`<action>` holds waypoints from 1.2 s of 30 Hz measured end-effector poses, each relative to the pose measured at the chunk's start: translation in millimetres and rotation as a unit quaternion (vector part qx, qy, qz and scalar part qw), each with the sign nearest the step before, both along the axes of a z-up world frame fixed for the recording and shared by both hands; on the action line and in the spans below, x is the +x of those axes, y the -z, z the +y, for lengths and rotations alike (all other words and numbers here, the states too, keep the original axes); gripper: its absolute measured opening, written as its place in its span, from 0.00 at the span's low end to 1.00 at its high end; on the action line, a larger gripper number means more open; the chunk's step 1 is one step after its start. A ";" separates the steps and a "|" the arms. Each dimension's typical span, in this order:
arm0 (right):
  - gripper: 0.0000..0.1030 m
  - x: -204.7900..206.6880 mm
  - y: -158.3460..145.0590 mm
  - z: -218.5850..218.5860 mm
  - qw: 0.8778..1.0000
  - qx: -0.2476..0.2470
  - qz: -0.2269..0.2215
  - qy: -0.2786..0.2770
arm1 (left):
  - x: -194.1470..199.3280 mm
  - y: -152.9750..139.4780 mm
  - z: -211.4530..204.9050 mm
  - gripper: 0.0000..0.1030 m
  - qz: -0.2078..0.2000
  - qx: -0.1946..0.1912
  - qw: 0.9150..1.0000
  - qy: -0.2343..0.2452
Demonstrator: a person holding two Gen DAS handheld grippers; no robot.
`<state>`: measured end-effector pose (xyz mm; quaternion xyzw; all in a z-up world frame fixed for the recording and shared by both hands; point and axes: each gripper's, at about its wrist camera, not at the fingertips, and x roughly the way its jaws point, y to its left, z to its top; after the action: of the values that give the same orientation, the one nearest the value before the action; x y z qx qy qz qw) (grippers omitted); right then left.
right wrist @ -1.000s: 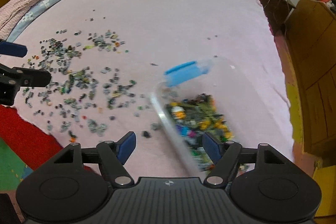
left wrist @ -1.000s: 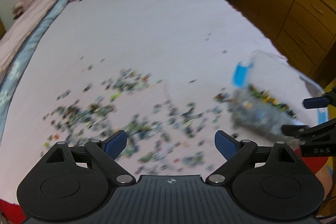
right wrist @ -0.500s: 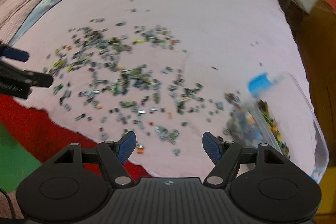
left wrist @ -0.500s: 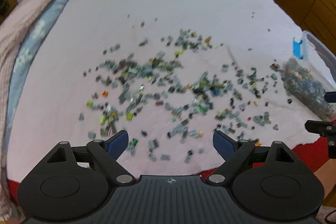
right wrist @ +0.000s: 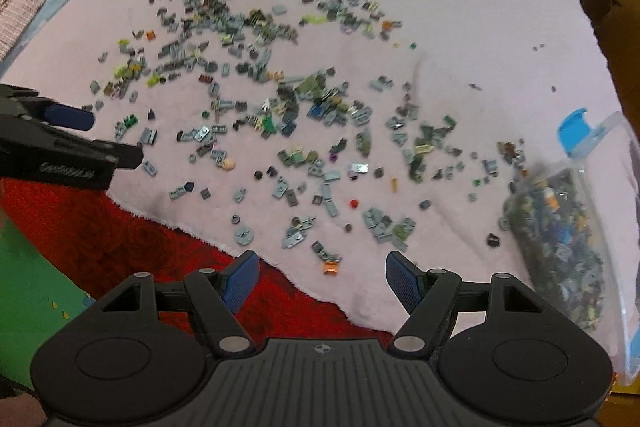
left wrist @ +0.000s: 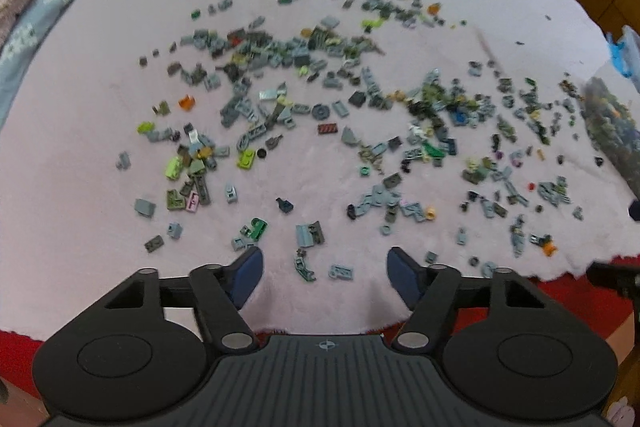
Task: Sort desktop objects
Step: 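Move both open tools back over the scattered bricks, then close the left tool on a grey plate while the right tool grasps a grey brick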
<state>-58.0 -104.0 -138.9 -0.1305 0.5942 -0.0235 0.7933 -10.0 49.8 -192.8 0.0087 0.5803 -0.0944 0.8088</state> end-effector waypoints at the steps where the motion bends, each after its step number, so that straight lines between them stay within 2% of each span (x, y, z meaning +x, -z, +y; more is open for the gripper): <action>1: 0.71 1.5 5.8 0.5 1.000 -0.001 0.005 0.000 | 3.1 4.9 1.4 0.60 0.002 -0.004 1.000 -0.004; 8: 0.71 7.6 27.5 -3.5 1.000 -0.003 0.025 0.015 | 21.5 32.0 6.7 0.50 0.020 -0.024 0.999 -0.017; 10: 0.71 8.6 31.1 -5.7 0.999 -0.004 0.030 0.019 | 24.5 37.2 6.3 0.40 0.023 -0.026 0.999 -0.015; 11: 0.71 9.4 32.8 -6.6 0.999 -0.005 0.032 0.021 | 25.9 39.1 5.8 0.31 0.025 -0.026 0.999 -0.014; 13: 0.71 10.8 35.8 -8.4 0.999 -0.005 0.035 0.025 | 27.7 43.8 5.0 0.27 0.029 -0.023 0.999 -0.011; 15: 0.71 12.1 38.0 -9.7 0.999 -0.006 0.037 0.026 | 28.1 45.2 5.7 0.17 0.028 -0.026 0.999 -0.010; 17: 0.71 13.3 40.2 -10.4 0.999 -0.008 0.038 0.026 | 28.0 41.9 7.3 0.13 0.024 -0.028 0.999 -0.011; 29: 0.69 28.7 54.3 -12.8 0.999 0.006 0.021 0.026 | 17.7 12.4 8.1 0.13 0.006 -0.048 0.999 -0.014; 34: 0.59 38.6 64.2 -13.0 0.999 0.022 0.019 0.022 | 16.6 8.6 4.8 0.13 0.002 -0.052 0.999 -0.010; 36: 0.49 44.0 67.7 -13.5 0.999 0.030 0.019 0.022 | 16.0 7.8 3.3 0.13 0.000 -0.053 0.999 -0.008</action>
<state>-13.9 -117.5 -206.6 -0.0943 0.6121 -0.0206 0.7848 6.0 53.2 -200.6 -0.0386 0.5749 -0.1186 0.8086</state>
